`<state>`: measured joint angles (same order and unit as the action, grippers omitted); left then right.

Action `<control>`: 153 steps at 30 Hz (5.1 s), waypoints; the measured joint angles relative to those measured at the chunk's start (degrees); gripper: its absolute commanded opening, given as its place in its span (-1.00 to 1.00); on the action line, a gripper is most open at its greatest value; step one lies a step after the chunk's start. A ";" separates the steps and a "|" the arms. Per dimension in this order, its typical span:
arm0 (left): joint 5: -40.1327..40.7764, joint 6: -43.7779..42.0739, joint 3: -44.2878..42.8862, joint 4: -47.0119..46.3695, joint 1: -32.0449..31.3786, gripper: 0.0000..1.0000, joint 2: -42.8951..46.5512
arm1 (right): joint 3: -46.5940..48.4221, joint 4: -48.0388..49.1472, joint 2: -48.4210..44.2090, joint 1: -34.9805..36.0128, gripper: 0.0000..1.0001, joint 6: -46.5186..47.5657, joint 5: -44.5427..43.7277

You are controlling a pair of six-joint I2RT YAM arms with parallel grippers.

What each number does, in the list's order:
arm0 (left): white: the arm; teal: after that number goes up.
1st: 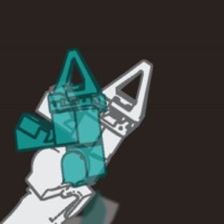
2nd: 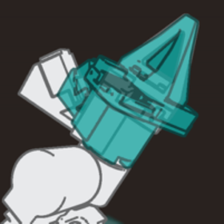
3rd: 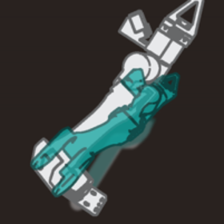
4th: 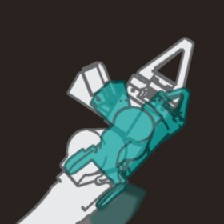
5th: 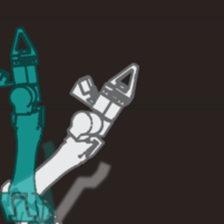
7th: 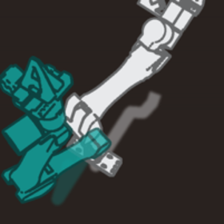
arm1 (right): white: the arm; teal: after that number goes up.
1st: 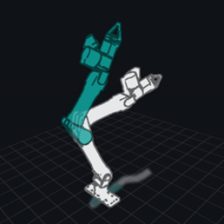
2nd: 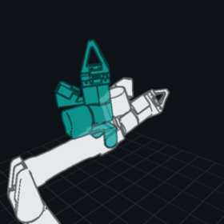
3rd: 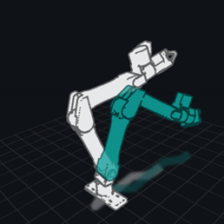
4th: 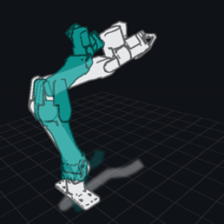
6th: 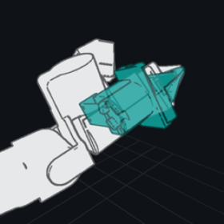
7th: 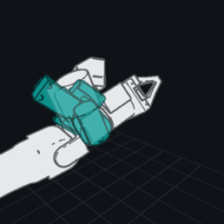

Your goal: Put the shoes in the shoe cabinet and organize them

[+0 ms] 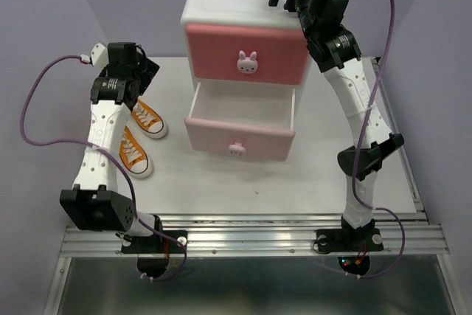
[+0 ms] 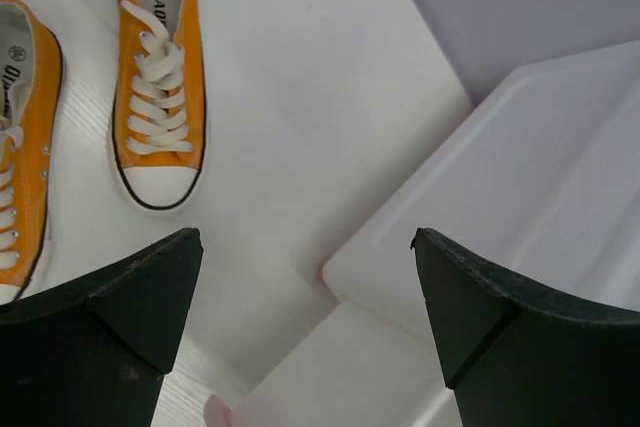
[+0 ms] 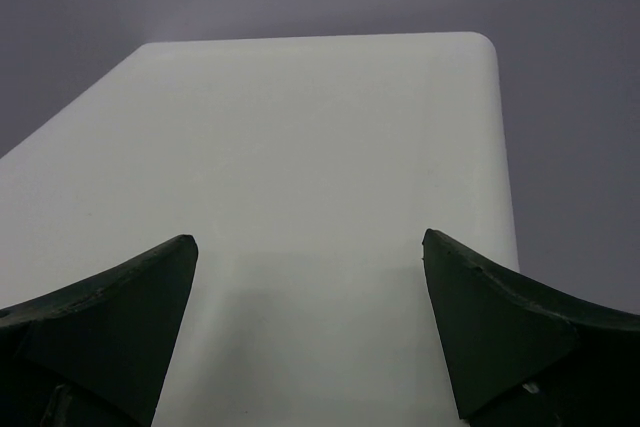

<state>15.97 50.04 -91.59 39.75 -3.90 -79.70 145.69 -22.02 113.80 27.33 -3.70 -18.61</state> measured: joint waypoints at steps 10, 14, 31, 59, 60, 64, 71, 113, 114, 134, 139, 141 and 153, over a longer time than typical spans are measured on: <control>-3.96 -9.09 3.61 -5.77 12.79 0.97 -7.93 | -9.14 13.18 -5.42 -0.26 1.00 4.15 -3.72; -4.81 -11.32 3.54 -10.49 13.27 0.97 -15.43 | -9.14 16.44 -8.81 -0.28 1.00 8.63 -7.69; -4.55 -13.84 -0.17 -14.23 13.40 0.14 -36.59 | -41.57 20.24 -32.33 -6.69 1.00 12.85 -27.67; 0.92 -3.67 -11.80 -3.93 -2.03 -1.00 6.40 | -42.84 2.80 -33.46 -6.99 1.00 3.32 -26.56; 1.99 -1.97 -9.46 -5.86 -5.49 -1.00 11.39 | -42.84 2.67 -33.55 -6.99 1.00 3.19 -26.56; 6.99 2.95 -2.36 -7.93 -16.81 -1.00 20.68 | -42.84 2.49 -34.12 -6.99 1.00 2.86 -26.38; 27.06 10.27 -4.61 -8.55 -38.82 -1.00 12.20 | -41.42 0.57 -34.36 -6.99 1.00 2.43 -25.00; 32.54 42.05 17.77 -10.29 -54.14 -1.00 1.77 | -40.54 -6.36 -34.27 -6.99 1.00 5.40 -16.63; 32.06 40.28 19.47 -12.24 -54.12 -1.00 3.21 | -40.68 -6.38 -34.27 -6.99 1.00 5.40 -16.48; 17.46 10.67 24.24 -26.49 -45.18 -1.00 3.52 | -40.87 -6.58 -33.27 -6.99 1.00 5.42 -15.87; 18.53 8.26 23.54 -25.57 -45.57 -1.00 -0.74 | -40.87 -6.54 -33.24 -6.99 1.00 5.73 -15.93; 17.79 6.19 23.32 -24.63 -45.57 -1.00 -2.82 | -40.87 -6.51 -33.24 -6.99 1.00 5.88 -15.93; 10.69 -9.88 23.21 -32.41 -46.51 -1.00 -4.76 | -41.83 -6.10 -33.24 -6.99 1.00 6.56 -16.24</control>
<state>26.65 40.16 -68.38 7.33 -50.41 -84.47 103.85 -28.12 80.55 20.34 2.85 -34.85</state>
